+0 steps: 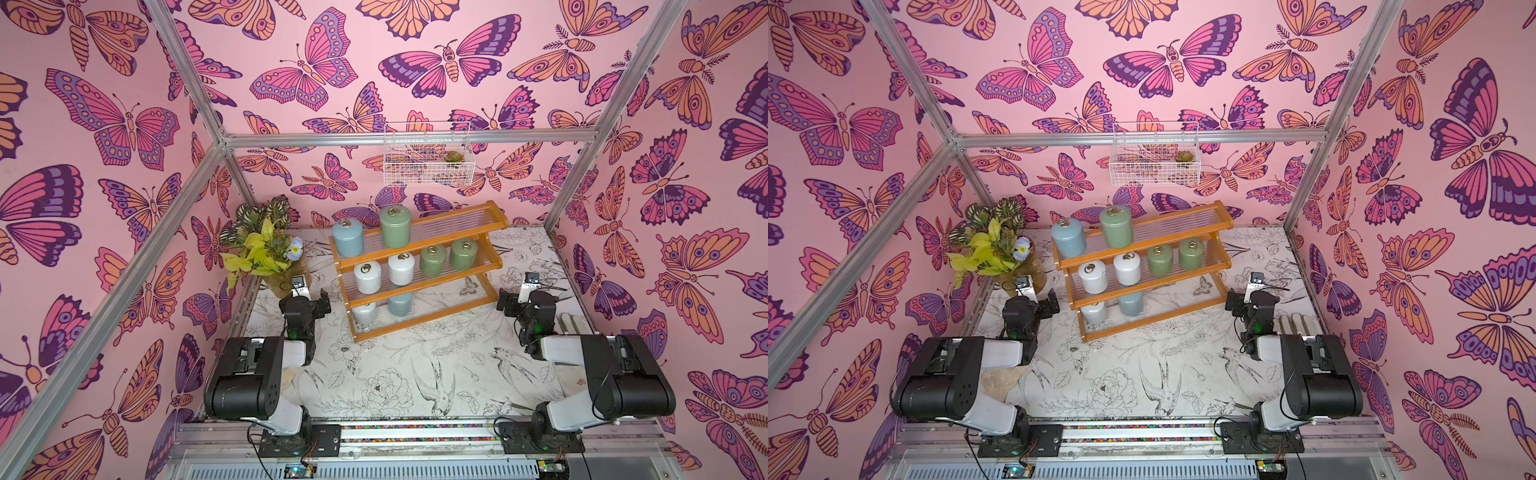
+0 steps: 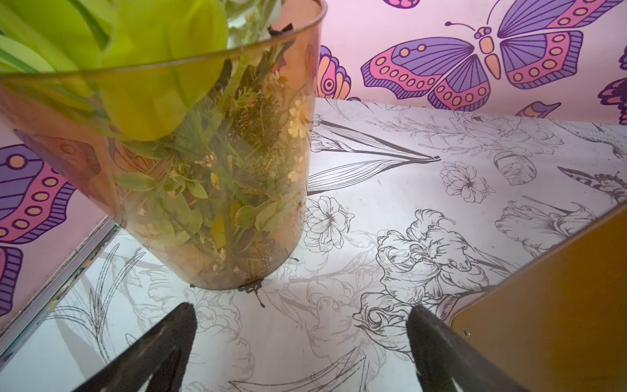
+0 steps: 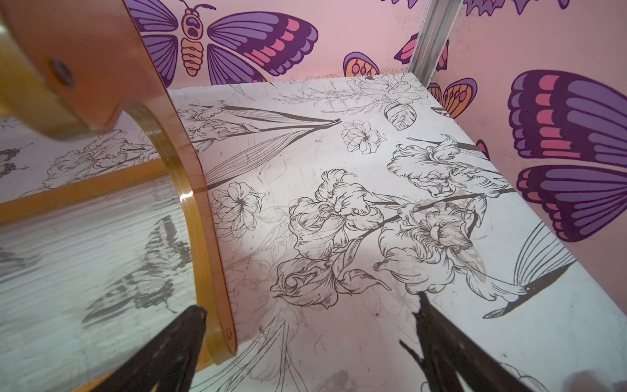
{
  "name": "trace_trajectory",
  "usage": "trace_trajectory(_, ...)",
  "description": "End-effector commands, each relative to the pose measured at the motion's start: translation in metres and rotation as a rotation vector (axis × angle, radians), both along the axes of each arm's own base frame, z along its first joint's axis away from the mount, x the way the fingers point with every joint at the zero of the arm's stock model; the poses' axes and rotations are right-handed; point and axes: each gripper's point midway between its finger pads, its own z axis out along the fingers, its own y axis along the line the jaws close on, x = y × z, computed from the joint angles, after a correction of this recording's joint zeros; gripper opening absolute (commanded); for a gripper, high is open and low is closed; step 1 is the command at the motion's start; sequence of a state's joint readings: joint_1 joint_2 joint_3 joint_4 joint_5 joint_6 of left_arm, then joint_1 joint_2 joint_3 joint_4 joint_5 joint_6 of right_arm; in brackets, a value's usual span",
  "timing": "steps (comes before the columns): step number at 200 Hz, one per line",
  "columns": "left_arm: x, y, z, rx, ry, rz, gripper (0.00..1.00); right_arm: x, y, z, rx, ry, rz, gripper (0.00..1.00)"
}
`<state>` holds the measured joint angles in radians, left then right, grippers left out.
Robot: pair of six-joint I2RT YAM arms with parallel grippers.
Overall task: Remove the tea canisters from the shelf
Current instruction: Pick up the tea canister from the shelf.
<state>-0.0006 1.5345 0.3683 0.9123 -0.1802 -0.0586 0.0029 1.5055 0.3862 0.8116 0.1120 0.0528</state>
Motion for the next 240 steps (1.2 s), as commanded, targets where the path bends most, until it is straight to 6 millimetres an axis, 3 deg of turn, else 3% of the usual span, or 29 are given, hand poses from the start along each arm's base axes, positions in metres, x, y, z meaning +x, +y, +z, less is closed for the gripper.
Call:
trace_trajectory(1, -0.003, 0.000, -0.005, 0.016, 0.012, 0.001, 1.00, 0.004, 0.001, 0.006, 0.004, -0.017, -0.005, 0.99)
trace_trajectory(45, -0.005, 0.007, 0.001, 0.031, -0.003, 0.056, 1.00, 0.004, 0.001, 0.006, 0.005, -0.017, -0.006, 0.99)
trace_trajectory(113, -0.004, -0.004, 0.012, 0.071, -0.049, 0.029, 1.00, 0.004, 0.000, 0.007, 0.010, -0.020, -0.009, 0.99)
trace_trajectory(118, -0.015, -0.006, 0.001, 0.078, -0.018, 0.019, 1.00, 0.004, 0.000, 0.006, 0.010, -0.019, -0.009, 0.99)
trace_trajectory(131, -0.018, -0.010, 0.005, 0.090, -0.036, 0.005, 1.00, 0.004, 0.000, 0.006, 0.010, -0.018, -0.009, 0.99)
trace_trajectory(159, -0.025, -0.013, 0.040, 0.116, -0.048, 0.010, 1.00, 0.004, 0.000, 0.006, 0.009, -0.016, -0.009, 0.99)
trace_trajectory(182, -0.036, -0.021, 0.090, 0.094, -0.127, 0.011, 1.00, 0.004, 0.001, 0.006, 0.009, -0.015, -0.007, 0.99)
trace_trajectory(240, -0.078, -0.042, 0.124, -0.112, -0.100, 0.003, 1.00, 0.004, 0.000, 0.006, 0.009, -0.017, -0.008, 0.99)
